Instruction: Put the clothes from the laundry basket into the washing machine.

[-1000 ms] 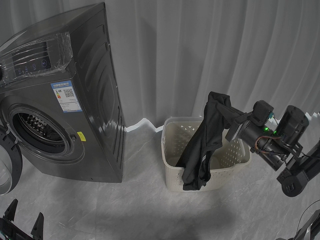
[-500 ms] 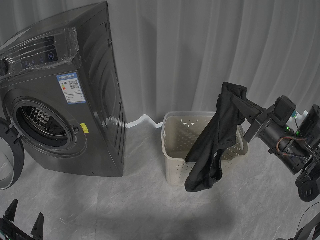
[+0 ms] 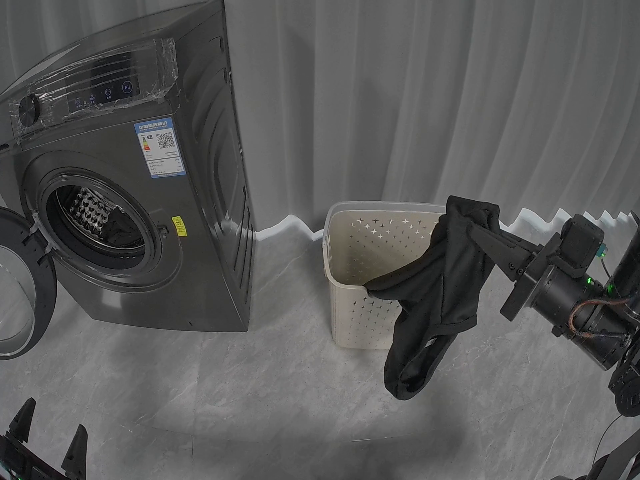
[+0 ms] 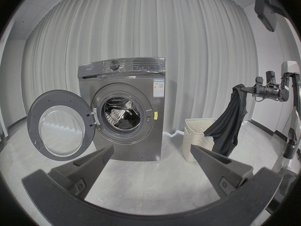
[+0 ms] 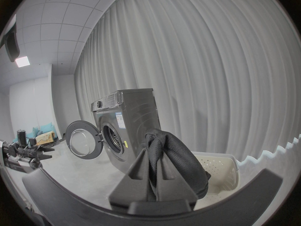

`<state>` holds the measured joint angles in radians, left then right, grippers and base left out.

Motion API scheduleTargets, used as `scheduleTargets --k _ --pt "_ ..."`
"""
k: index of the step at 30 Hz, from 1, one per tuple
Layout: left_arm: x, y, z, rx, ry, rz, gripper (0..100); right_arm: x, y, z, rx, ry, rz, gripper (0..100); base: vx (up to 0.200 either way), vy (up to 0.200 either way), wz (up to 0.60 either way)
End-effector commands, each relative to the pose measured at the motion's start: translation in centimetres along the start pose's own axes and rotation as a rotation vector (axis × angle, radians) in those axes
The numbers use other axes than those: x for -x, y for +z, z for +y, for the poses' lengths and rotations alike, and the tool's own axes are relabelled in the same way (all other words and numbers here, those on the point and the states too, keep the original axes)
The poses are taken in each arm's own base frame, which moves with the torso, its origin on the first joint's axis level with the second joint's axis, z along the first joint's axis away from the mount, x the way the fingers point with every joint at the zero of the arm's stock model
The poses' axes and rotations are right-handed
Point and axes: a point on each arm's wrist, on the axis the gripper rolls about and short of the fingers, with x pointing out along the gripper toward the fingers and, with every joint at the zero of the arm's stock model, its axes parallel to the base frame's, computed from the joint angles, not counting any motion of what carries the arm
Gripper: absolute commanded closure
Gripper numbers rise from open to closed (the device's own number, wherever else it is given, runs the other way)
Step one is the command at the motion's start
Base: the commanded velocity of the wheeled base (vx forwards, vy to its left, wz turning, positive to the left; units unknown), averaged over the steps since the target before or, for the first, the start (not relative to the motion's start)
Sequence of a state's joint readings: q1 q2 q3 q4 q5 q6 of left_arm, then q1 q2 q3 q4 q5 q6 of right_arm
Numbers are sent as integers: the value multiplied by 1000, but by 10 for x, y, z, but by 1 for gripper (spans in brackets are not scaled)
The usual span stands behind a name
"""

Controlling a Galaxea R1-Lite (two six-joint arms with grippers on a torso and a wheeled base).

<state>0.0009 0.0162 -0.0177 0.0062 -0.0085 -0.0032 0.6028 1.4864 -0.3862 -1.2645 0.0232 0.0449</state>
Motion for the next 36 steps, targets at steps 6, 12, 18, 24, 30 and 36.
scheduleTargets --k 6,12,18,24,30,36 --pt "0 -5 0 6 3 0 0 1 3 -2 -34 -105 -16 100 0 200 0" --pt "0 -5 0 9 2 0 0 2 2 -5 -31 -122 -14 100 0 200 0" --pt "0 -5 0 9 3 0 0 -1 3 -3 -33 -111 -24 100 0 200 0" --pt "0 -5 0 9 3 0 0 -2 5 -2 -34 -101 -29 100 0 200 0" --pt "0 -5 0 9 3 0 0 -2 4 1 -37 -82 -26 100 0 200 0" --pt "0 -5 0 9 3 0 0 -3 3 6 -40 -61 -25 100 0 200 0"
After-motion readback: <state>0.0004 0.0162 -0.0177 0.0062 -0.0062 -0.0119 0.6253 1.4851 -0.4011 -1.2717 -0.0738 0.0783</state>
